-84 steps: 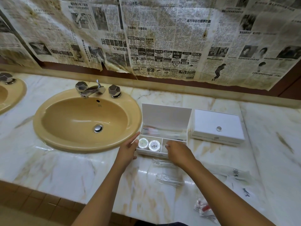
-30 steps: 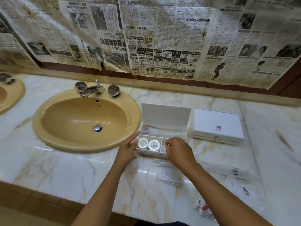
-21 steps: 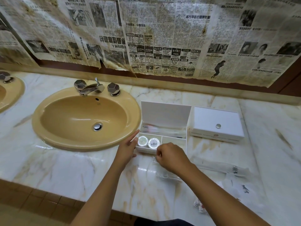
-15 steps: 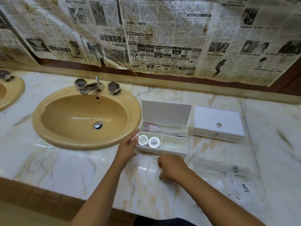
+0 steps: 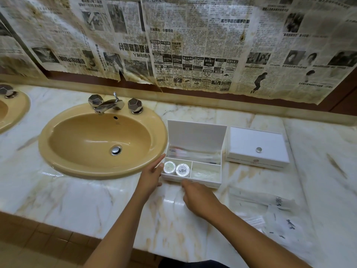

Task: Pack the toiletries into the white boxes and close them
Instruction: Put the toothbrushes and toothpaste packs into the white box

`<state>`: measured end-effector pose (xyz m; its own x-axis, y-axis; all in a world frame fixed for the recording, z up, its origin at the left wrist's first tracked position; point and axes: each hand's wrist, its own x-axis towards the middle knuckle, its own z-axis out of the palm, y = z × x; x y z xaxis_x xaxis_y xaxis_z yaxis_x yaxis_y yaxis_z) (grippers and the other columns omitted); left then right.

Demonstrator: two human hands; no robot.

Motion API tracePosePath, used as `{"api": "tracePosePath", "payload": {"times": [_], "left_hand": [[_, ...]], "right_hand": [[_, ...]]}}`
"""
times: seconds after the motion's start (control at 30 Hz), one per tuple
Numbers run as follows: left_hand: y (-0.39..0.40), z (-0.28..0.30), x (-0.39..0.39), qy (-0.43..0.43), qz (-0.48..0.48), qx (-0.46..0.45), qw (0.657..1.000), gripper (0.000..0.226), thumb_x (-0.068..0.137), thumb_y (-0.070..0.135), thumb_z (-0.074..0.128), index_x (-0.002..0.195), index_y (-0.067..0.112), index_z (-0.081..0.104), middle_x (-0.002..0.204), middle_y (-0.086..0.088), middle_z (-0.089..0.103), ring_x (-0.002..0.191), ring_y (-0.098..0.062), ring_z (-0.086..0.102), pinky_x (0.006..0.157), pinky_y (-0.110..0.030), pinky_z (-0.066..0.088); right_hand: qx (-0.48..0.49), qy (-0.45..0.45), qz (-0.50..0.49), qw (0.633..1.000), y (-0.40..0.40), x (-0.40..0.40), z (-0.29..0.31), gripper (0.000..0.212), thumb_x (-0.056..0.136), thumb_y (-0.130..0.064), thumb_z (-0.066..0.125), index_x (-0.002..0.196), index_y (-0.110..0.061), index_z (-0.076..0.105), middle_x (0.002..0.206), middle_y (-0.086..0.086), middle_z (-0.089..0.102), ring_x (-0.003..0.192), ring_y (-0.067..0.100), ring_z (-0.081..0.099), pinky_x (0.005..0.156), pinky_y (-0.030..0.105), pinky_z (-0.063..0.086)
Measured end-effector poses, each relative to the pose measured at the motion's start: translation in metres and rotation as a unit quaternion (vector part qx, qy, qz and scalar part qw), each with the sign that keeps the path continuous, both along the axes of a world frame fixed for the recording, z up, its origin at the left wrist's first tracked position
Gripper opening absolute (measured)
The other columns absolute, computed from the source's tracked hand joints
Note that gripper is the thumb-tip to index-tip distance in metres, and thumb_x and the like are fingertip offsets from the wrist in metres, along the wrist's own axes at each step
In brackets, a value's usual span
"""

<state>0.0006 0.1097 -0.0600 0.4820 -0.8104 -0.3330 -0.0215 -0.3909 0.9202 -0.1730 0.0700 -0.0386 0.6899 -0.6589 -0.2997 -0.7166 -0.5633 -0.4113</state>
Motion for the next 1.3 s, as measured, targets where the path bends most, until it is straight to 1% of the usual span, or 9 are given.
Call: {"api": "tracePosePath", "payload": {"times": [0.1,0.2,0.4,0.53,0.67,0.83,1.0,1.17,1.3], "left_hand": [[0.000,-0.001,0.001,-0.005,-0.001,0.002,1.000,0.032,0.099,0.031,0.049,0.122,0.053,0.056,0.085,0.004,0.052,0.078,-0.011,0.048,0.065,-0.027,0.051],[0.000,-0.002,0.001,-0.003,-0.001,0.004,1.000,0.033,0.099,0.031,0.048,0.124,0.052,0.056,0.084,0.002,0.050,0.079,-0.010,0.048,0.065,-0.026,0.050],[-0.001,-0.003,0.001,-0.001,-0.003,0.005,1.000,0.034,0.099,0.032,0.048,0.115,0.061,0.055,0.086,-0.003,0.046,0.082,-0.012,0.049,0.063,-0.025,0.051],[0.000,-0.002,0.001,0.001,-0.004,0.007,1.000,0.034,0.098,0.034,0.049,0.109,0.066,0.054,0.089,-0.001,0.047,0.086,-0.014,0.051,0.064,-0.026,0.052],[-0.001,-0.002,0.001,0.002,-0.003,0.005,1.000,0.033,0.098,0.033,0.049,0.110,0.063,0.055,0.088,-0.002,0.048,0.083,-0.013,0.050,0.063,-0.024,0.051],[-0.001,-0.002,0.001,0.002,-0.004,0.003,1.000,0.032,0.099,0.032,0.049,0.112,0.060,0.055,0.086,-0.001,0.047,0.080,-0.014,0.047,0.063,-0.025,0.051],[-0.001,-0.001,0.002,0.002,-0.007,0.006,1.000,0.034,0.098,0.032,0.049,0.109,0.064,0.054,0.092,-0.001,0.050,0.085,-0.013,0.051,0.063,-0.024,0.052],[-0.001,0.002,0.000,0.002,-0.001,0.007,1.000,0.035,0.098,0.031,0.049,0.106,0.064,0.055,0.090,0.001,0.052,0.087,-0.014,0.051,0.062,-0.024,0.052],[-0.001,0.002,0.000,0.002,0.002,0.007,1.000,0.032,0.099,0.032,0.049,0.108,0.062,0.055,0.084,0.004,0.052,0.087,-0.015,0.052,0.064,-0.027,0.053]], "right_hand": [[0.000,-0.017,-0.020,1.000,0.000,-0.002,-0.003,0.029,0.087,-0.007,0.040,0.113,-0.011,0.049,0.114,0.010,0.060,0.103,0.031,0.055,0.074,0.034,0.043],[-0.010,-0.015,-0.034,0.999,-0.001,-0.005,-0.006,0.029,0.086,-0.010,0.042,0.113,-0.012,0.050,0.114,0.008,0.060,0.103,0.030,0.055,0.074,0.035,0.043],[-0.058,0.040,-0.014,0.997,0.000,-0.010,-0.021,0.040,0.090,-0.009,0.045,0.130,-0.011,0.047,0.122,0.009,0.059,0.112,0.030,0.056,0.084,0.035,0.046],[-0.066,0.046,0.004,0.997,-0.001,-0.011,-0.025,0.027,0.088,-0.003,0.044,0.110,-0.010,0.058,0.115,0.010,0.061,0.107,0.031,0.058,0.077,0.035,0.044],[-0.071,0.037,0.026,0.996,0.000,-0.010,-0.024,0.012,0.089,-0.007,0.048,0.092,-0.010,0.059,0.110,0.009,0.056,0.096,0.032,0.059,0.063,0.030,0.032],[-0.057,0.007,0.034,0.998,0.007,-0.008,-0.029,0.014,0.085,-0.010,0.050,0.097,-0.013,0.057,0.112,0.007,0.047,0.090,0.033,0.056,0.060,0.033,0.033],[-0.031,-0.033,0.011,0.999,0.006,-0.002,-0.020,0.016,0.089,-0.014,0.048,0.103,-0.016,0.055,0.105,0.006,0.063,0.095,0.031,0.059,0.066,0.033,0.040],[-0.001,-0.070,-0.021,0.997,0.002,0.000,-0.018,0.029,0.087,-0.012,0.050,0.114,-0.021,0.058,0.114,0.000,0.064,0.106,0.024,0.057,0.077,0.030,0.042],[-0.004,-0.055,-0.027,0.998,-0.001,-0.001,-0.021,0.023,0.084,-0.010,0.051,0.100,-0.021,0.062,0.106,-0.001,0.064,0.102,0.026,0.058,0.074,0.032,0.046]]}}
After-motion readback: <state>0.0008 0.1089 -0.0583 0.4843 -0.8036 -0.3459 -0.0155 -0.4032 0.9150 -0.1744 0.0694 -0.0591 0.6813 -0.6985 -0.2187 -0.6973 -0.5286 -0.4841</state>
